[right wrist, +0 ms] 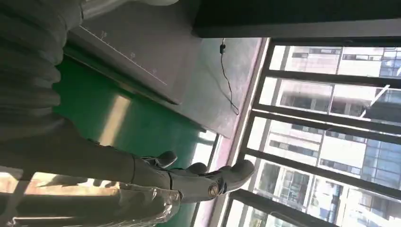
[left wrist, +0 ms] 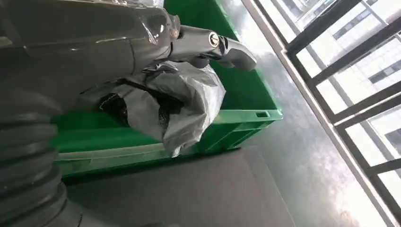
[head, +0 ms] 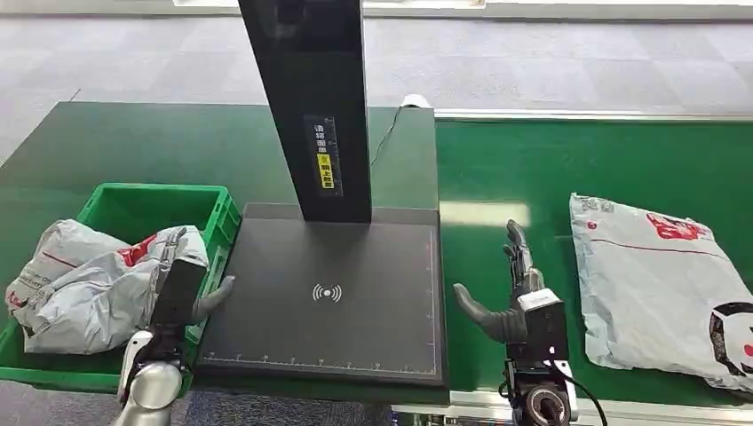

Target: Moved the parcel from conveyor to table for the left to box.

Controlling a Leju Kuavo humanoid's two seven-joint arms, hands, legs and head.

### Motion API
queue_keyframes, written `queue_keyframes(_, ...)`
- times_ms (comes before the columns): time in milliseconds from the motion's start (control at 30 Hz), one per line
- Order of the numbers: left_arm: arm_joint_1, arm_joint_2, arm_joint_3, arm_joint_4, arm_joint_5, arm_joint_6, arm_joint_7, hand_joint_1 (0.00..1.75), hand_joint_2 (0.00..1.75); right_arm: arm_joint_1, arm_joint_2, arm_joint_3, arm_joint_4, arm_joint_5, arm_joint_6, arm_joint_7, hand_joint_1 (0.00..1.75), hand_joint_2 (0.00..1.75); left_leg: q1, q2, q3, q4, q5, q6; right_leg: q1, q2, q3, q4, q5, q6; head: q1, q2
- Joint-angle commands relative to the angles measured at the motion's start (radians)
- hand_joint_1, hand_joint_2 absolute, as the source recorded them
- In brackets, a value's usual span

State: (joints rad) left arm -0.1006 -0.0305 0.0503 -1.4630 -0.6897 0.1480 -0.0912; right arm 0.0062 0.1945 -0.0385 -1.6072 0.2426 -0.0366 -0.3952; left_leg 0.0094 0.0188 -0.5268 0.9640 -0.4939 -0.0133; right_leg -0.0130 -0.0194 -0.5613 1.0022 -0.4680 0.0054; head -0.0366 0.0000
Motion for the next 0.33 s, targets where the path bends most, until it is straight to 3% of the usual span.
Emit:
queue_keyframes(33,0.038,0.017,-0.043,-0.042,0.305,-0.183,-0.117,0.00,1.75,-0.029,-0.024,0.030,0.066,-0.014,0.016,-0.010,0.00,1.75,0.000,0.001,-0.001,0.000,0.000,0.001,0.000,0.003,-0.001,-0.001,0.001,0.000,0.000,0.000)
queue_keyframes(167,0.068,0.022,-0.036,-0.109,0.601,-0.367,-0.245,0.00,1.75,-0.050,-0.031,0.049,0.093,-0.014,0.029,-0.008,0.00,1.75,0.000,0.000,-0.003,0.000,0.000,0.001,0.000,0.001,-0.002,-0.001,0.001,0.000,0.000,0.000)
queue_keyframes(333,0.044,-0.027,-0.046,-0.147,0.629,-0.321,-0.314,0.00,1.75,-0.036,-0.035,0.065,0.071,-0.002,0.035,-0.006,0.00,1.75,0.001,-0.002,-0.005,0.001,0.000,0.001,0.001,-0.001,-0.003,-0.001,0.001,0.000,0.000,0.000)
